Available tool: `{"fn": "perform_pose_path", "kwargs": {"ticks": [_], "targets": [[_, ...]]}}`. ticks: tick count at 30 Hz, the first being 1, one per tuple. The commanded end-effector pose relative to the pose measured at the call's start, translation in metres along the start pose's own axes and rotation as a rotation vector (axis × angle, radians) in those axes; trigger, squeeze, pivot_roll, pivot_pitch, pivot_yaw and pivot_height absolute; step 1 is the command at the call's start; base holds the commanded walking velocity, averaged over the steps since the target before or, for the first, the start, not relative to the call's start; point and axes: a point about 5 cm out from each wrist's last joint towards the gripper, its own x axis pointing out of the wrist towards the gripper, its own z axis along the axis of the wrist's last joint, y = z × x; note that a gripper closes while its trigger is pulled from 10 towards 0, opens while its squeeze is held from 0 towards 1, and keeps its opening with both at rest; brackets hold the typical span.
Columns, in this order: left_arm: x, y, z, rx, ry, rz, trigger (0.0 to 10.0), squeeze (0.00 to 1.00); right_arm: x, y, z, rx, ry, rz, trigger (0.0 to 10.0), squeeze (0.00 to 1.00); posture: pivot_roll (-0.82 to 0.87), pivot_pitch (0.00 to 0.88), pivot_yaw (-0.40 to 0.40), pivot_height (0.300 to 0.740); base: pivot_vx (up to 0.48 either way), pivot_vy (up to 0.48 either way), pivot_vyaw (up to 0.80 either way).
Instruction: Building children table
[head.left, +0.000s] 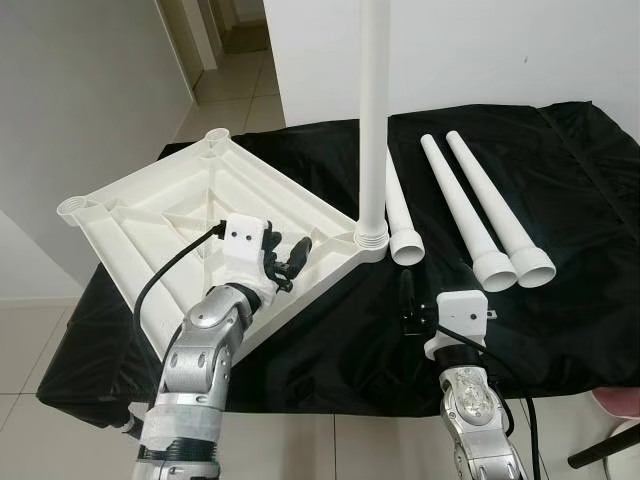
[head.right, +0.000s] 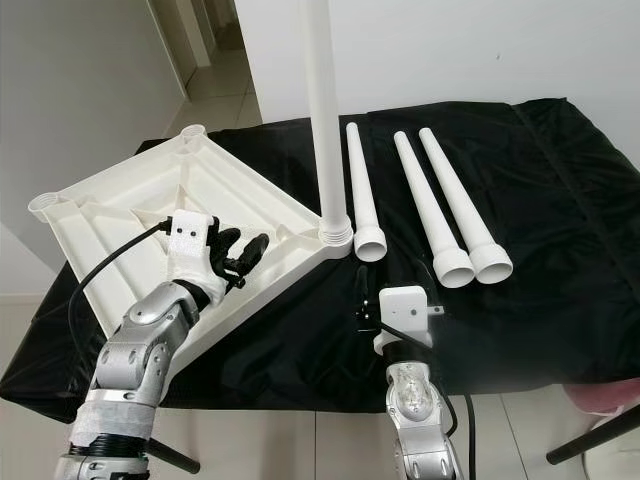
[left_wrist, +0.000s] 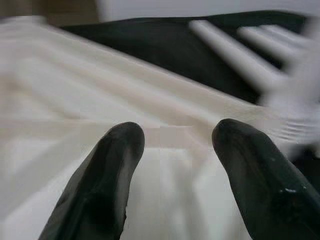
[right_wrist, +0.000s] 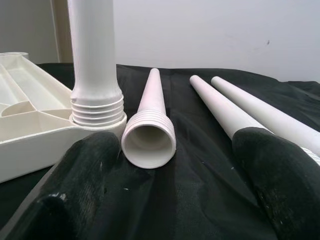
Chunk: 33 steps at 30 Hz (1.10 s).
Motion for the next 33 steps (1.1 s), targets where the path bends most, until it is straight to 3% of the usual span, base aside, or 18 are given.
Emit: {"fn": "perform_pose_path", "kwargs": {"ticks": [1, 20, 33], "targets": [[-0.0004, 0.0116, -0.0065, 0.007, 0.026, 0.121, 10.0, 0.0, 0.0014, 0.0019, 0.0012, 0.01, 0.003, -0.008, 10.0, 0.0, -0.13, 0.029, 0.128, 0.74, 0.0, 0.0, 0.0], [0.0032, 0.0168, -0.0106, 0.021, 0.049, 0.262, 10.0, 0.0, 0.0046, 0.0022, 0.0028, 0.015, -0.004, -0.016, 10.0, 0.0, -0.13, 0.02, 0.122, 0.74, 0.0, 0.0, 0.0], [0.0032, 0.0188, -0.0135, 0.041, 0.061, 0.297, 10.0, 0.0, 0.0057, 0.0026, 0.0033, 0.016, -0.005, -0.016, 10.0, 0.0, -0.12, 0.021, 0.119, 0.74, 0.0, 0.0, 0.0]]}}
